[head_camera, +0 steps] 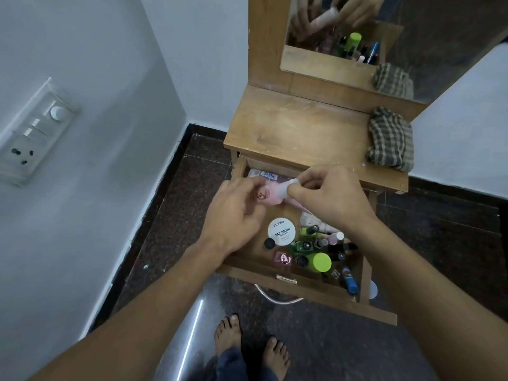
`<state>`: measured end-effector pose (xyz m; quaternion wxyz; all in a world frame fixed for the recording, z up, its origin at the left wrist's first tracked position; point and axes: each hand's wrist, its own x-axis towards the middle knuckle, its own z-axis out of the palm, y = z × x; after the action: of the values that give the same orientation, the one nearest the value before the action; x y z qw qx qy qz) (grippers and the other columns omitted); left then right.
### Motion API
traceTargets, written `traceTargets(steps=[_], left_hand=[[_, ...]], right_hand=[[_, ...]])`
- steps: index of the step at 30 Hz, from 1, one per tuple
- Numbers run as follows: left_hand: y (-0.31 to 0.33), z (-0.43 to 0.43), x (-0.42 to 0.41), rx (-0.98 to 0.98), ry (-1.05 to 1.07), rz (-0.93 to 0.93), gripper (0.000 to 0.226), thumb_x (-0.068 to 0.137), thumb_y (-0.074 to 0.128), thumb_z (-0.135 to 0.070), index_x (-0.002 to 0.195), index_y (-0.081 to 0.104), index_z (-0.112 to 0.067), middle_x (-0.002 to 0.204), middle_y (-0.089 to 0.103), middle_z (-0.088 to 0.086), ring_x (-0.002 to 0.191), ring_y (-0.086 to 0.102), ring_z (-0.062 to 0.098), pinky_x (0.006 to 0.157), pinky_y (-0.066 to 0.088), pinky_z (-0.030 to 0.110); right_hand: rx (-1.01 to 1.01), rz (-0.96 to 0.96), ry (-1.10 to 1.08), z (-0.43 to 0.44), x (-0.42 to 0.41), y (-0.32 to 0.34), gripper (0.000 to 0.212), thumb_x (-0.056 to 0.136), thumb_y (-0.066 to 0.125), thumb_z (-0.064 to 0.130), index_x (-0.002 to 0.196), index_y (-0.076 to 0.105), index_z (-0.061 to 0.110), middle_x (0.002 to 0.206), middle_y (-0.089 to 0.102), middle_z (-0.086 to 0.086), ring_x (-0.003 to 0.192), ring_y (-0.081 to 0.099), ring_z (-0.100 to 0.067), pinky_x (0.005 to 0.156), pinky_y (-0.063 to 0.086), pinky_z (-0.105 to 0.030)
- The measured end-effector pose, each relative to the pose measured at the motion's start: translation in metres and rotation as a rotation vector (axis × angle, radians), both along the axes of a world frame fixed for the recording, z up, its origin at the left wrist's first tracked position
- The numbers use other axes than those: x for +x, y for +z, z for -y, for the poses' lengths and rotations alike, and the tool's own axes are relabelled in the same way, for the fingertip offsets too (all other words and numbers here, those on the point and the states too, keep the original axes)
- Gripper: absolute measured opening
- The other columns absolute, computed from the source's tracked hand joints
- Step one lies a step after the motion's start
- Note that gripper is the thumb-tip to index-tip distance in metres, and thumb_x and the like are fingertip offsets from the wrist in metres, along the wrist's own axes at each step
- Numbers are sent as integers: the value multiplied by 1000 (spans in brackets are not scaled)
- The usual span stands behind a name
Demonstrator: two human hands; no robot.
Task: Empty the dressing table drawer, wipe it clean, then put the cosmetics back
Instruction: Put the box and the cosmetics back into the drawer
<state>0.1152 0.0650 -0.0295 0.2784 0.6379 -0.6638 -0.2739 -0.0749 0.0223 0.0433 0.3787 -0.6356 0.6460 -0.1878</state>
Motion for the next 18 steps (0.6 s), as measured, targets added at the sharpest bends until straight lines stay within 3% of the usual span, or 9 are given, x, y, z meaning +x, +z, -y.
traceTargets(steps=[4,7,12,18], left_hand=[[-18,8,-5,2,-153,499,66,87,64,-49,146,48,-24,139,55,-1,128,44,25,102,36,43],[-30,18,-3,-45,-246,713,59,95,57,-47,148,46,-24,141,55,2,129,44,27,100,31,43],[-39,33,1,-47,-345,901,41,101,50,-37,141,52,-25,135,60,3,125,47,27,101,27,46],[-43,39,-1,-112,-390,958,35,101,52,-36,134,57,-24,128,63,1,121,49,25,98,21,46]], right_hand=[[189,6,-109,15,-1,-41,14,76,75,36,79,78,23,76,75,6,80,70,-14,71,56,-33],[302,8,-153,17,2,-63,10,78,75,30,76,78,20,70,73,2,73,67,-16,63,50,-33],[408,0,-161,13,5,-82,2,82,74,17,82,73,18,81,75,-10,77,69,-22,70,56,-37],[363,-253,-7,20,1,-83,15,86,68,24,97,78,21,92,72,-3,88,66,-18,62,47,-26]])
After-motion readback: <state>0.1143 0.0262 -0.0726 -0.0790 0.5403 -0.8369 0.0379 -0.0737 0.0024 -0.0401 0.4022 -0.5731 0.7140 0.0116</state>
